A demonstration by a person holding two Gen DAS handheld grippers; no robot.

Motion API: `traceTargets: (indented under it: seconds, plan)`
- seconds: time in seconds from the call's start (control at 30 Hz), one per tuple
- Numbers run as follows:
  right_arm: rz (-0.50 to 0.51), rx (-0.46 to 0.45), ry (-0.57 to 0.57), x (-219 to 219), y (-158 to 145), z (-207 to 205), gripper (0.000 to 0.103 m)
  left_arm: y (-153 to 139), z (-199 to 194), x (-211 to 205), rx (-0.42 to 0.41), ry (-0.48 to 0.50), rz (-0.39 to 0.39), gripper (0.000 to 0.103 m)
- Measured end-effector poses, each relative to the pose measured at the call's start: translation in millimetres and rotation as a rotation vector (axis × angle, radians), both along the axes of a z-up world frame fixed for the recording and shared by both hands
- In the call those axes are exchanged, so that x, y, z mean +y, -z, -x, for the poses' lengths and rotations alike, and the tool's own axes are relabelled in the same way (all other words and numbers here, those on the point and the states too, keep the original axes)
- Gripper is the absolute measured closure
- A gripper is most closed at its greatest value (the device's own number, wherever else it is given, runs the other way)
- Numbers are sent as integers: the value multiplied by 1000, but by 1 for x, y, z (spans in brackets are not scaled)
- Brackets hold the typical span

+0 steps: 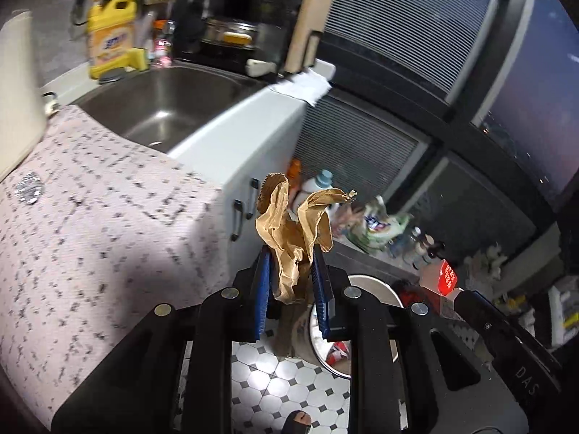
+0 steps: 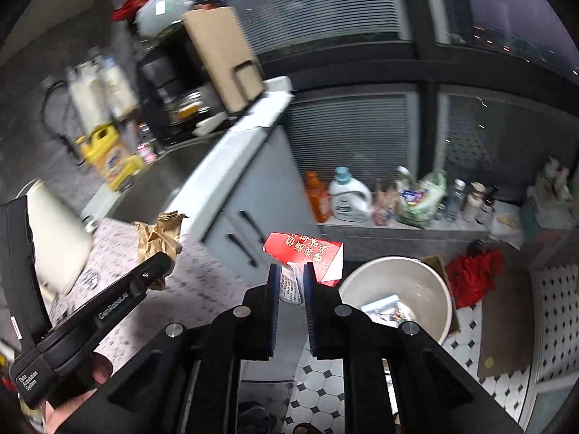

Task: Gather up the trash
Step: 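Carry the brown paper and red carton piece over the trash bin, then open the right tool then the left tool to drop both into the bin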

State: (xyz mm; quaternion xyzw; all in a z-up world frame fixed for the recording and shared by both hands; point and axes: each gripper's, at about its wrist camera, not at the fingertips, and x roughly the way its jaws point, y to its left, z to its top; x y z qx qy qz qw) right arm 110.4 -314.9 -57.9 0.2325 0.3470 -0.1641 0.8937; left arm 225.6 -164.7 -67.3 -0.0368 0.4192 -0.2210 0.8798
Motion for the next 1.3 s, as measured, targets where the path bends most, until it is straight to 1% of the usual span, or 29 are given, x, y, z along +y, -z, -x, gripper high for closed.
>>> traceTargets:
  seconds: [0.17, 0.27, 0.37, 0.47, 0.63, 0.83, 1.17, 1.23, 1.27, 1.3]
  plan:
    - [-6, 41, 102, -31, 20, 7, 89, 20, -8, -33, 36, 79, -3, 81]
    - [-9, 64, 143, -44, 32, 9, 89, 32, -12, -49, 56, 113, -2, 81]
    - [-8, 78, 168, -57, 43, 10, 86, 44, -16, -63, 80, 140, -6, 81]
    - [-6, 80, 198, -66, 49, 14, 52, 52, -18, -70, 98, 158, -9, 81]
    - [-13, 97, 232, -78, 56, 21, 52, 62, -18, -82, 120, 189, -18, 81]
    - [-24, 127, 298, -92, 62, 43, 52, 73, -11, -104, 141, 236, -23, 81]
    - [-31, 152, 384, -112, 69, 77, 52, 89, 13, -157, 178, 358, -26, 81]
    - [-38, 157, 397, -116, 72, 82, 52, 90, 17, -167, 182, 384, -23, 78]
    - [-41, 159, 404, -118, 73, 85, 52, 90, 19, -172, 182, 389, -23, 72]
    - [-44, 159, 408, -120, 74, 87, 52, 90, 19, -173, 190, 395, -14, 63]
